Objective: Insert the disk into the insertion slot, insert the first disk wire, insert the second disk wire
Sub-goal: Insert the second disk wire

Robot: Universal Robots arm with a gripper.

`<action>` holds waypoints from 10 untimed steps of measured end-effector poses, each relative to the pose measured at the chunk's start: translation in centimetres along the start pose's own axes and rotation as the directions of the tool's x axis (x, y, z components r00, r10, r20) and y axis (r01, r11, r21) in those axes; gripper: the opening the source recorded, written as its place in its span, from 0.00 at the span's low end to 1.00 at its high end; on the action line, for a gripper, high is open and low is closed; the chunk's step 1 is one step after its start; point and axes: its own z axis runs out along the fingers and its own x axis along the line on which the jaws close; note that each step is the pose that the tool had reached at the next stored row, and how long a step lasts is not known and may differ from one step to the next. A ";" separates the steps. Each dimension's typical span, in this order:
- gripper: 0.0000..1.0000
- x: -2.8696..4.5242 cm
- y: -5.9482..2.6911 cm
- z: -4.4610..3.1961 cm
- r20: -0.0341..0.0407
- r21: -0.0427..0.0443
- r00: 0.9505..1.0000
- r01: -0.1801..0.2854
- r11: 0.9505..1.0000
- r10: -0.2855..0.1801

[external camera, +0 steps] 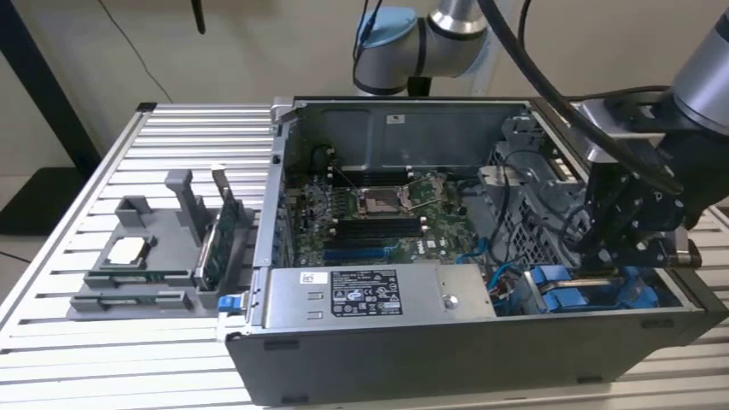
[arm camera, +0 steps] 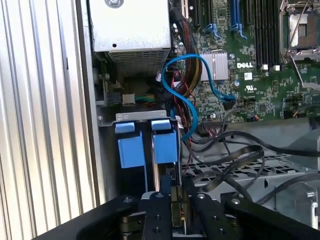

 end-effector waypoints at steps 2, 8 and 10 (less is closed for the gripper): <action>0.24 -0.04 0.00 -0.44 0.000 0.000 1.000 0.000 1.000 0.000; 0.24 -0.17 0.01 -1.77 0.000 0.000 1.000 0.000 1.000 0.000; 0.24 -0.20 0.00 -2.10 0.000 0.000 1.000 0.000 1.000 0.000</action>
